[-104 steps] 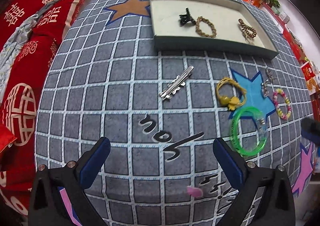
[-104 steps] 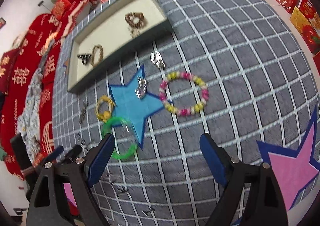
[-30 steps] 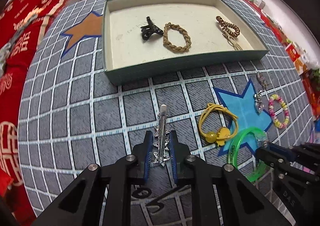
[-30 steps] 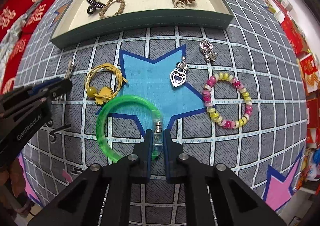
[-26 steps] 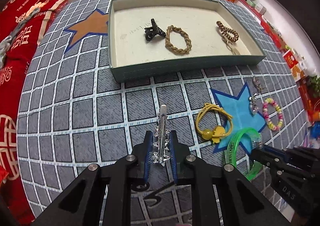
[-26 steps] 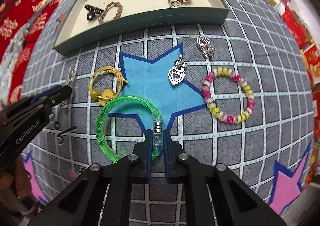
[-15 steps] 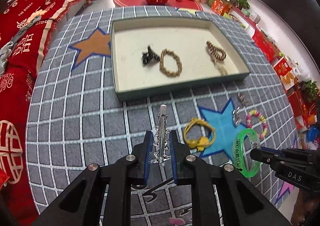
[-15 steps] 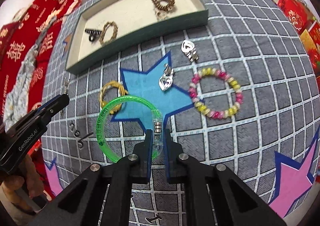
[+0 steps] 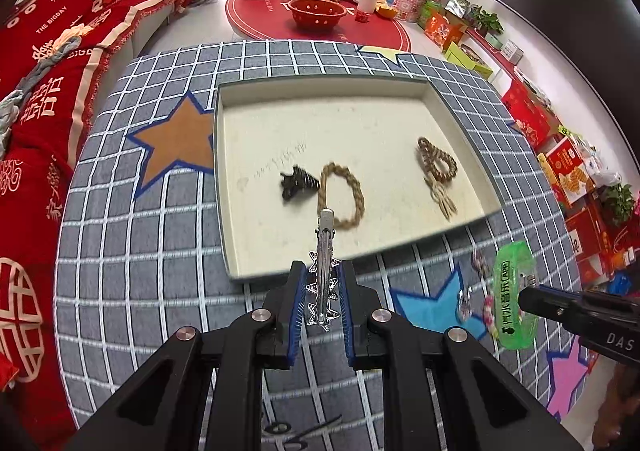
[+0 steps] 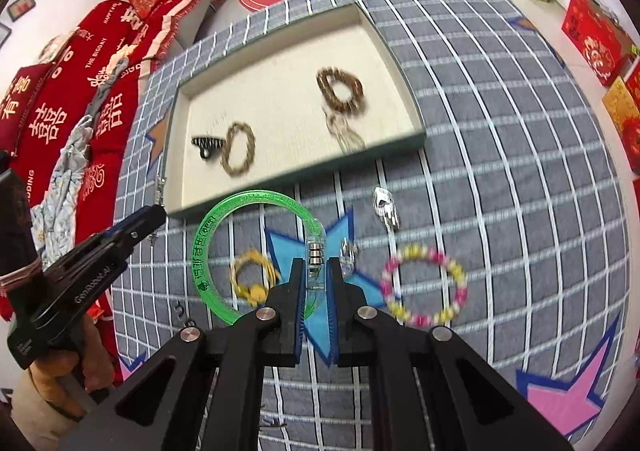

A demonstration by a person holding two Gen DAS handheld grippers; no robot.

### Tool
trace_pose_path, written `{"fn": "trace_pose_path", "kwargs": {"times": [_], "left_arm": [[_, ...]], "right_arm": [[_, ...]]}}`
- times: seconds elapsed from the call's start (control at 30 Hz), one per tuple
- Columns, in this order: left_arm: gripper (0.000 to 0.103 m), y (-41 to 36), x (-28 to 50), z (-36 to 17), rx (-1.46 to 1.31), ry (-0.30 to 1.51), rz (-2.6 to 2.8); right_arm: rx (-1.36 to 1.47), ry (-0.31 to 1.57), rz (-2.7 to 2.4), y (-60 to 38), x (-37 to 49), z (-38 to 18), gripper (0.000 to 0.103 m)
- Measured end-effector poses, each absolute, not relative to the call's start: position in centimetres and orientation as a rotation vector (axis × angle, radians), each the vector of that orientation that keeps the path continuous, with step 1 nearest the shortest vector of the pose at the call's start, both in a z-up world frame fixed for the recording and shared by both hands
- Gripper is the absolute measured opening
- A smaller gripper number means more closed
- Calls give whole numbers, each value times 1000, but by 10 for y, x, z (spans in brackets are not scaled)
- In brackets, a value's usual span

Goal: Organize jewelry
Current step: 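Carry the silver clip and green bangle into the tray with both tools, then open both tools to release the clip and bangle in the tray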

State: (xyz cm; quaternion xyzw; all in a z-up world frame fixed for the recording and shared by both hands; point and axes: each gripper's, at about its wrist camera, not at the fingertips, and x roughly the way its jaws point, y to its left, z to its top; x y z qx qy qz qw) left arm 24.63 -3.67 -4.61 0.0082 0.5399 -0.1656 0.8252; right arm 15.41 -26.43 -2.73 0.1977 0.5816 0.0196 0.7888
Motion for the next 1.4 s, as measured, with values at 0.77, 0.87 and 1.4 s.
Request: {"fn": "trace_pose_path", "kwargs": {"times": [0.77,0.87,1.4], "left_arm": [[30,-54,316,-95,68,1267,-304],[30,-56,324,-100,67,1268,-287],[30,-80,355,-109,110,1239,-238]], "right_arm": [[332,1273,67,-274,275,-50,11],[329,1280,64,-274,285,-57,11],[291,1300,50,-271,314,-79,11]]}}
